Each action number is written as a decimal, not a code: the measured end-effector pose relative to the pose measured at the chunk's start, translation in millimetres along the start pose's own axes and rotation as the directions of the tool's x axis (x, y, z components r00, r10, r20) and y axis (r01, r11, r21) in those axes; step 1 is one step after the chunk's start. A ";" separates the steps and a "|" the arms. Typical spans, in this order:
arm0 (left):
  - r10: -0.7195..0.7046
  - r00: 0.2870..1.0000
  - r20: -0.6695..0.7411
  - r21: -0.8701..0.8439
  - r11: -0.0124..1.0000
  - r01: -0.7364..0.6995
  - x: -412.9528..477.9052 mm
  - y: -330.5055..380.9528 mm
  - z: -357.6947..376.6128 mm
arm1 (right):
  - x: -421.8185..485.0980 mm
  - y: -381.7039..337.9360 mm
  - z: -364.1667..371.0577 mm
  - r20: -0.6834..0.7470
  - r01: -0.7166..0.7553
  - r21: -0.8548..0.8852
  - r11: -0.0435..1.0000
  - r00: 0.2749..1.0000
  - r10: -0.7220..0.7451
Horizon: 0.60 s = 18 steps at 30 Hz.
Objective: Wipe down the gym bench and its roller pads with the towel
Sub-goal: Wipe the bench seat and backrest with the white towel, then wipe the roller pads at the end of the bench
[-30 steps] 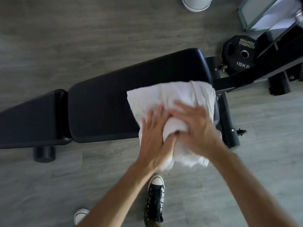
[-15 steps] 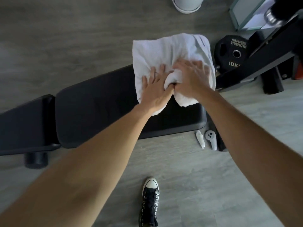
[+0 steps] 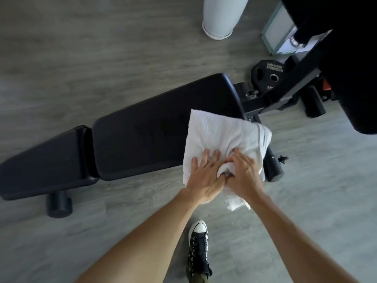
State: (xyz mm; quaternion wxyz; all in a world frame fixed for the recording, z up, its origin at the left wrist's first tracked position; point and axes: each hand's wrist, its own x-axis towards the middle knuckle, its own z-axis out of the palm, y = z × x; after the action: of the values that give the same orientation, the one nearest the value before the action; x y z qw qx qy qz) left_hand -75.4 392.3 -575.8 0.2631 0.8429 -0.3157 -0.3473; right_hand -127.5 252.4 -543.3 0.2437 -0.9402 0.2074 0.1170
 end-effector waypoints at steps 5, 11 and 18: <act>-0.022 0.999 0.048 -0.019 1.000 0.023 -50.7 -12.5 -30.9 | -37.0 -40.4 3.0 0.027 -0.158 0.125 0.979 0.987 0.156; -0.020 1.000 0.004 -0.153 0.988 0.020 -71.6 28.1 -142.6 | -26.8 -106.9 -84.9 -0.078 -0.147 0.227 0.963 0.983 0.169; 0.222 0.969 -0.111 0.072 0.974 -0.215 -88.6 137.5 -308.8 | -36.1 -182.6 -262.8 -0.161 -0.050 0.287 0.957 0.982 0.100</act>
State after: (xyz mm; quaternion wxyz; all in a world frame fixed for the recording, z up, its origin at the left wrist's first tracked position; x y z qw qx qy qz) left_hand 59.1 433.8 -255.9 0.2928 0.8294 -0.4009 -0.2562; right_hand -46.7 276.4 -232.5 0.3513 -0.8939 0.2781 0.0128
